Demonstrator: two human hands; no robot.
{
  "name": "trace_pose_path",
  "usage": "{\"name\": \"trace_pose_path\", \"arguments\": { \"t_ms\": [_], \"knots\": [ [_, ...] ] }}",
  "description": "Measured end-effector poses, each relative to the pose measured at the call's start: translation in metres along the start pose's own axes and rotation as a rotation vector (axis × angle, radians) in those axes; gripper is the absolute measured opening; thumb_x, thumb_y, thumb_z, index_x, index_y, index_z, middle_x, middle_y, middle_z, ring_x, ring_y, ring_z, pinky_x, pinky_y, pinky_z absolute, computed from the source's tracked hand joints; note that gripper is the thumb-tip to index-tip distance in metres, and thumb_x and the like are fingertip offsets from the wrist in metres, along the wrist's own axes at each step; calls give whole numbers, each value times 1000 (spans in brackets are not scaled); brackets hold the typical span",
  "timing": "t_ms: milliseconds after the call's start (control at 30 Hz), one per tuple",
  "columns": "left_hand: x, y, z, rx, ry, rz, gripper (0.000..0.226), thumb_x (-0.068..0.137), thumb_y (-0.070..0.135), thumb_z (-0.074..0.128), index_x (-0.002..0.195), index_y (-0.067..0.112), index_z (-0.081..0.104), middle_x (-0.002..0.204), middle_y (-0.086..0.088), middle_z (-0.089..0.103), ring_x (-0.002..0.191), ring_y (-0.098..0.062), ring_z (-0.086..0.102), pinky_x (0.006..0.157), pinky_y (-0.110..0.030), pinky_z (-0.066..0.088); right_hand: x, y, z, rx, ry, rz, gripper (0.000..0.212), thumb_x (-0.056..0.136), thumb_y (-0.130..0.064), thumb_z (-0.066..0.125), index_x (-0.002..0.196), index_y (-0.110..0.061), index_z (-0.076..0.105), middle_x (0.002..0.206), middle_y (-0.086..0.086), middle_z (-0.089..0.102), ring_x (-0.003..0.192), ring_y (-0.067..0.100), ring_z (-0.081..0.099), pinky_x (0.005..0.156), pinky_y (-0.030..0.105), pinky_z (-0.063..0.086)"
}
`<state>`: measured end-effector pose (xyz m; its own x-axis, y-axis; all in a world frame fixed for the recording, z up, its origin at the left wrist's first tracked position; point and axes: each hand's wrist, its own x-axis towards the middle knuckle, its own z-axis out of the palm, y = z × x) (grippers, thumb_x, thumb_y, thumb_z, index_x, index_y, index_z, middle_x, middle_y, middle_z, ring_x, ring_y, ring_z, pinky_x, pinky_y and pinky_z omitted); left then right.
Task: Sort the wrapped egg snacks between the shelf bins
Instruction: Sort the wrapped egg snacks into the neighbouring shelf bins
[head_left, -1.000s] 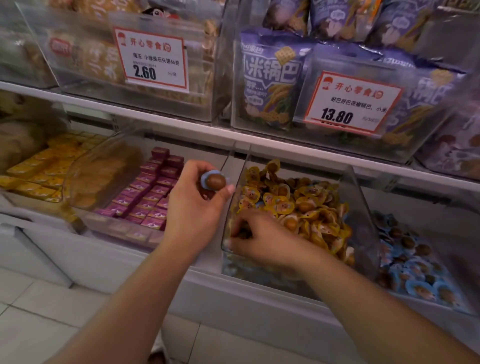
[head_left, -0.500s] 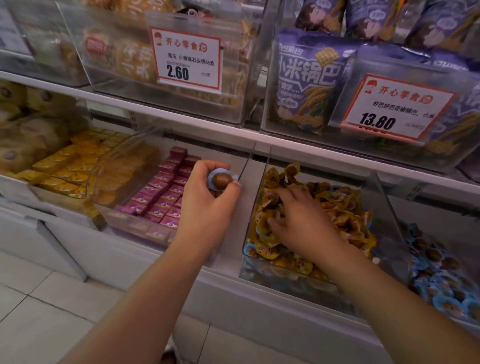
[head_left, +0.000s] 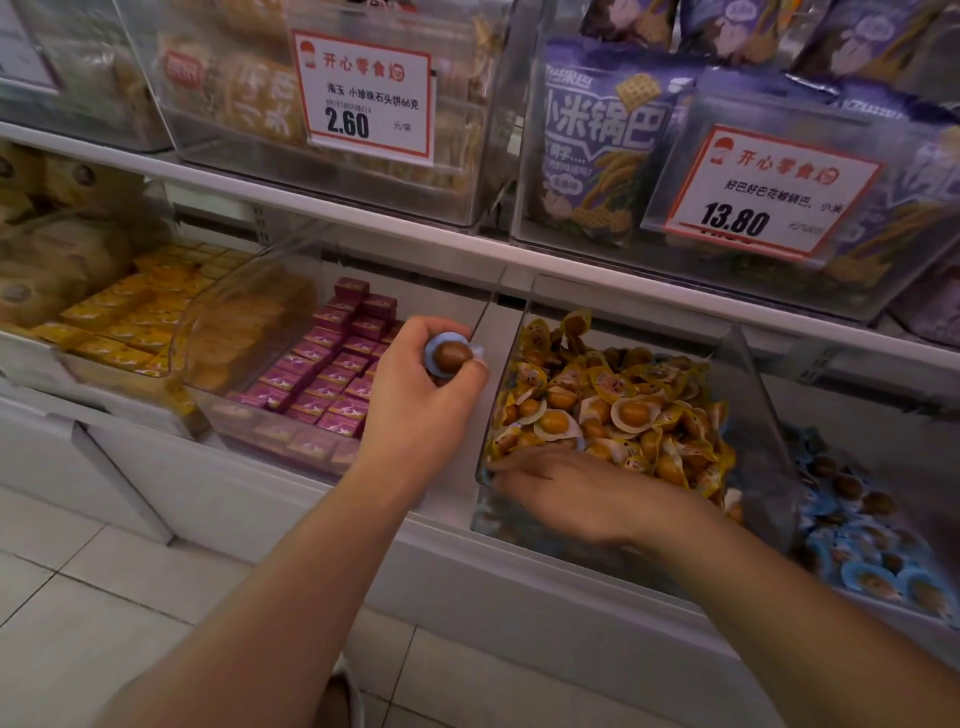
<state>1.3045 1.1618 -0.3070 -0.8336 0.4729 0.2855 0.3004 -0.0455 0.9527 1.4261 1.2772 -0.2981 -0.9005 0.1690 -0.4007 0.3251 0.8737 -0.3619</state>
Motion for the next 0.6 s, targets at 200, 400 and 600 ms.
{"name": "trace_pose_path", "arguments": {
  "t_ms": [200,400,600],
  "knots": [
    [-1,3,1,0,-20,9,16,86,30,70,97,34,60,87,6,64,76,-21,67,66,-46,60,-10,3,15,-136,13,-56,40,79,-50,61,113,-32,52,106,-9,54,92,10,53,79,36,53],
    [-2,5,3,-6,-30,26,16,87,29,70,99,32,60,87,2,65,77,-23,66,67,-48,59,3,6,13,-91,9,-56,34,76,-46,65,106,-32,56,101,-10,59,91,10,56,77,36,55],
    [-5,5,3,8,-27,22,17,87,29,71,99,33,60,87,7,63,77,-19,66,66,-42,58,18,8,13,-61,-25,-30,27,75,-37,70,96,-22,62,93,0,64,84,18,62,72,42,56]
  ]
}}
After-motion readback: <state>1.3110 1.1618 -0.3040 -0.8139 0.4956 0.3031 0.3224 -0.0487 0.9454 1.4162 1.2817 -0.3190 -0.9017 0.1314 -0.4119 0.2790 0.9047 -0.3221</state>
